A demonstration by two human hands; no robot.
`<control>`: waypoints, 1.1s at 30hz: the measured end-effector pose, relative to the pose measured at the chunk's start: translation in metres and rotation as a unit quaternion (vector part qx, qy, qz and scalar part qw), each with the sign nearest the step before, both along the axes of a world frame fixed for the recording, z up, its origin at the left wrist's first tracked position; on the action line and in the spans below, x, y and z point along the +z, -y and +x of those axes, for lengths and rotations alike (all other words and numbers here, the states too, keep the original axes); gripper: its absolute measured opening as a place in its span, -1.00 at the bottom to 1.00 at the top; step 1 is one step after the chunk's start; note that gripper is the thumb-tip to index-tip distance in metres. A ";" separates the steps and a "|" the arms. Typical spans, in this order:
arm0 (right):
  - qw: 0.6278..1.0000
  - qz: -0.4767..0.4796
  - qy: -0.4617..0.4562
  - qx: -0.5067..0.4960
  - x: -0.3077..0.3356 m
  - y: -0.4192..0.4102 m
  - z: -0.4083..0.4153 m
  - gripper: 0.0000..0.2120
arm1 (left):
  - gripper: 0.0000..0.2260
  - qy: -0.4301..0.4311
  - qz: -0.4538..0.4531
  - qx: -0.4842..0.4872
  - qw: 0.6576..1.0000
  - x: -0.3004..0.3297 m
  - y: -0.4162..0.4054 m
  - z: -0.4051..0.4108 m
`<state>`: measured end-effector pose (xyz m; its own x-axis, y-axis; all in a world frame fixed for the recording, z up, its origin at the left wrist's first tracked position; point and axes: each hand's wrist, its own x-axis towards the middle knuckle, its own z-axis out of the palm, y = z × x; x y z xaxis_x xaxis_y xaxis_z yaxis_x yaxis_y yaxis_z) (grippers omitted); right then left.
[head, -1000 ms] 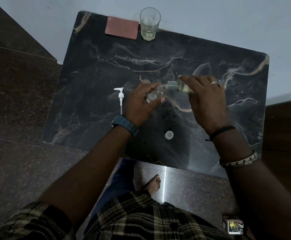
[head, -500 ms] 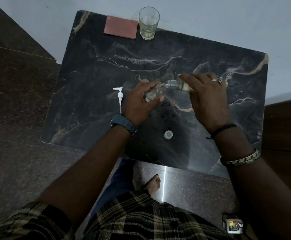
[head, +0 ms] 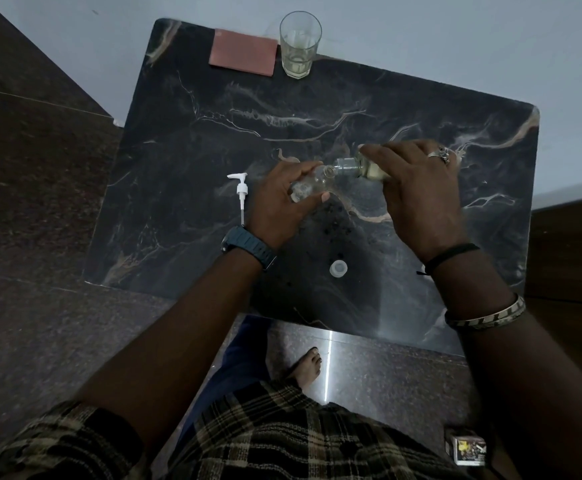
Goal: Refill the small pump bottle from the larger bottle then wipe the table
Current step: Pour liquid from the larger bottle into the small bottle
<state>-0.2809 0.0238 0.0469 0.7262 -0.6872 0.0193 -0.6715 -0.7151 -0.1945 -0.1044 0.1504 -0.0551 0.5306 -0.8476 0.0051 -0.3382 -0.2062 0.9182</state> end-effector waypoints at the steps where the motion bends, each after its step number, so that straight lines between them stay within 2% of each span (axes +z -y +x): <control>1: 1.000 0.000 0.000 0.002 0.000 0.000 0.000 -0.47 | -0.58 0.002 0.000 0.001 1.000 -0.001 0.000 0.000; 33: 1.000 -0.007 -0.014 0.010 0.007 0.002 0.003 -0.46 | -0.57 0.017 0.002 0.009 1.000 0.005 0.001 -0.002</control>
